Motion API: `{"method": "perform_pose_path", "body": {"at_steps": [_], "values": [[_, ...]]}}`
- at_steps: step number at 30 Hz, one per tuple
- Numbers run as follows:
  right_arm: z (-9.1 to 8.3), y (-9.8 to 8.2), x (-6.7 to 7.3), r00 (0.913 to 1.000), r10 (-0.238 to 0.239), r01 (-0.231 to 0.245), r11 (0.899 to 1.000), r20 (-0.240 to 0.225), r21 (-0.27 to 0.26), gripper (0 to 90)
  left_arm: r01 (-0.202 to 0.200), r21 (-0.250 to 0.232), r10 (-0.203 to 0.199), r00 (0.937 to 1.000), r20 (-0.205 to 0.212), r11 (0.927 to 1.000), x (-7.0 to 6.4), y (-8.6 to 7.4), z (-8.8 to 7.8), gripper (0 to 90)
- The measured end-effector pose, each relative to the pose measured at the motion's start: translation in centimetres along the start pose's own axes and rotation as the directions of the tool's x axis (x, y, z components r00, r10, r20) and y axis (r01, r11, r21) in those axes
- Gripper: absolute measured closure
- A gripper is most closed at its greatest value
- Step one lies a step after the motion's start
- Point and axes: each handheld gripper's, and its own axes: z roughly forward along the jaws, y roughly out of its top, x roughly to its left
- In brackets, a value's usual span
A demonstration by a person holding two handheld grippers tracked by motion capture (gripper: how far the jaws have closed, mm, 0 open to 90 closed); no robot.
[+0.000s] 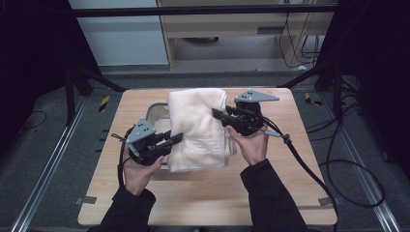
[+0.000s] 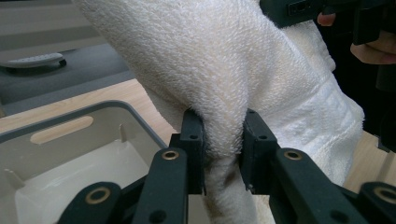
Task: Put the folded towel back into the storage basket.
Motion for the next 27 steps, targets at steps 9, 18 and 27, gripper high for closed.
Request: {"method": "perform_pose_path", "body": {"at_steps": [9, 18, 27], "values": [[1.9, 1.5, 1.2, 0.9998, -0.016, 0.016, 1.000, -0.009, 0.003, 66.6, 0.030, -0.025, -0.030, 0.9993, -0.024, 0.9992, 1.7, 0.0, -1.2, 72.7], [3.6, 2.3, 2.5, 0.9995, -0.030, 0.030, 1.000, -0.010, 0.006, 66.6, 0.057, -0.036, -0.058, 0.9976, -0.038, 0.9977, 3.3, -0.2, -2.3, 72.7], [5.2, 2.2, 2.7, 0.9997, -0.016, 0.016, 1.000, -0.016, 0.005, 66.6, 0.069, -0.023, -0.070, 0.9961, -0.054, 0.9974, 4.5, -0.4, -2.4, 72.7]]}}
